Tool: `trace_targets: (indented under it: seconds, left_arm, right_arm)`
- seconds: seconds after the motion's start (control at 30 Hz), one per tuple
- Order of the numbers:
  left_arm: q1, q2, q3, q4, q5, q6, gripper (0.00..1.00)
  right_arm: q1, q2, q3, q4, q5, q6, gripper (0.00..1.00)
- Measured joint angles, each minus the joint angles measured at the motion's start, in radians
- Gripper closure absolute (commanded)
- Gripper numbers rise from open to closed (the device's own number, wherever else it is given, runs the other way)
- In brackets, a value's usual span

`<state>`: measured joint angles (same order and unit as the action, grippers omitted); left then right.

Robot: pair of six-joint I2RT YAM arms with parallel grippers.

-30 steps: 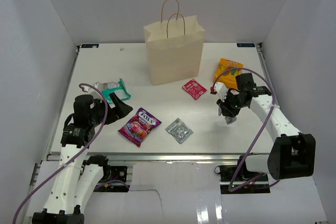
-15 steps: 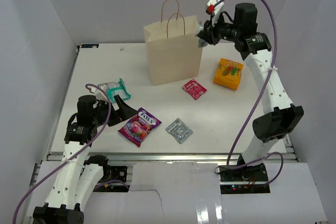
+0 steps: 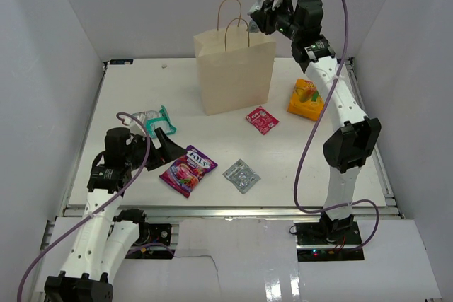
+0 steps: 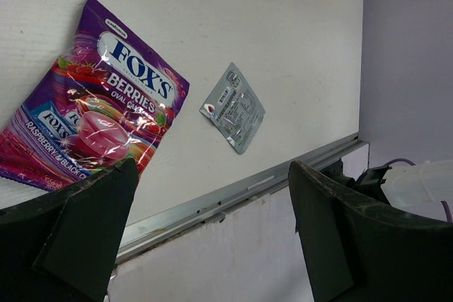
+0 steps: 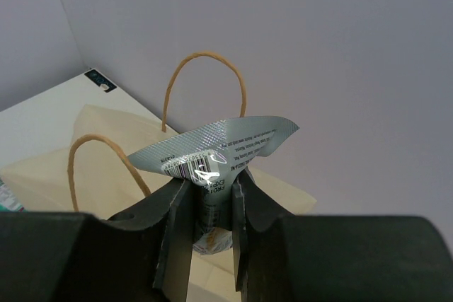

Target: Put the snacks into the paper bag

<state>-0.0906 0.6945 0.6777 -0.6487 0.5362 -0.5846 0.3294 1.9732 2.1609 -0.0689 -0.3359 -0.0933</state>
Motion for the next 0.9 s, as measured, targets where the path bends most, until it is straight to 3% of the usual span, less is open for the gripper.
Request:
trace_targets:
  seconds: [0.13, 0.33, 0.6, 0.73, 0.9]
  left_arm:
    - [0.0, 0.007, 0.0, 0.006, 0.007, -0.001, 0.02]
    - [0.0, 0.013, 0.0, 0.012, 0.023, -0.004, 0.02]
    - [0.0, 0.031, 0.0, 0.052, 0.057, -0.016, 0.02]
    - [-0.001, 0.03, -0.011, 0.059, 0.064, -0.019, 0.02]
    - [-0.003, 0.03, -0.017, 0.06, 0.071, -0.023, 0.02]
  right_arm:
    - [0.01, 0.034, 0.0, 0.046, 0.033, 0.001, 0.8]
    - [0.011, 0.042, -0.017, 0.074, 0.053, -0.004, 0.64]
    - [0.011, 0.042, -0.062, 0.095, 0.052, -0.021, 0.59]
    - [0.011, 0.042, -0.064, 0.095, 0.051, -0.027, 0.44]
    - [0.011, 0.042, -0.071, 0.098, 0.05, -0.039, 0.36]
